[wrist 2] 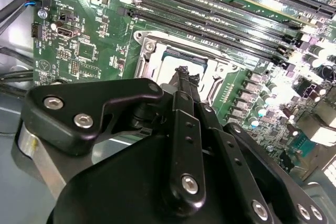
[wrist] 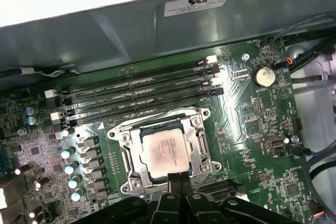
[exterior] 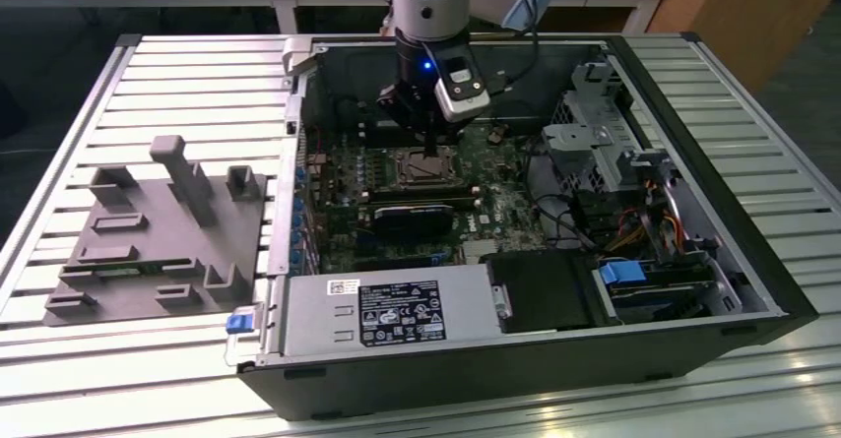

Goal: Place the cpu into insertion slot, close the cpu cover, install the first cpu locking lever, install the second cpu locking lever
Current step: 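Install the first cpu locking lever, then install the second cpu locking lever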

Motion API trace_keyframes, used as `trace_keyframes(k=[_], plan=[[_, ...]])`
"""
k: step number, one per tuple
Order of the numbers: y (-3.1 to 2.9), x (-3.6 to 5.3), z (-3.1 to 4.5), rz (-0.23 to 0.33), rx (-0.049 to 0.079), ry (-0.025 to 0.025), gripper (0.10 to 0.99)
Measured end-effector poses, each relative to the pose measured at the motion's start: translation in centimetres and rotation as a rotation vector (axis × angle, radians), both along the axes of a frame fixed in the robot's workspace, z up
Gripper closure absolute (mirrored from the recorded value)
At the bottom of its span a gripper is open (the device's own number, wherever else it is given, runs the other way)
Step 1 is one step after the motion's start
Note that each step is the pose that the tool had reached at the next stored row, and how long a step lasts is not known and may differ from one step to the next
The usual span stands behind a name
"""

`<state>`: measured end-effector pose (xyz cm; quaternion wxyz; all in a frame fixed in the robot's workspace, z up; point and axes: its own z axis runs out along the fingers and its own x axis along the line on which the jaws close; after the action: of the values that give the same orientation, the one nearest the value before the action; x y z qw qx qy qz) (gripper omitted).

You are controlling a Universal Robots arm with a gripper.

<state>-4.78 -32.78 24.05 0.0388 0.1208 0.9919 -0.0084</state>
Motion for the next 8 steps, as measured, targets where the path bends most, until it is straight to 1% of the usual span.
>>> trace_keyframes(k=[8], plan=[[-0.02,0.0,0.0,0.002,0.0,0.0,0.984]])
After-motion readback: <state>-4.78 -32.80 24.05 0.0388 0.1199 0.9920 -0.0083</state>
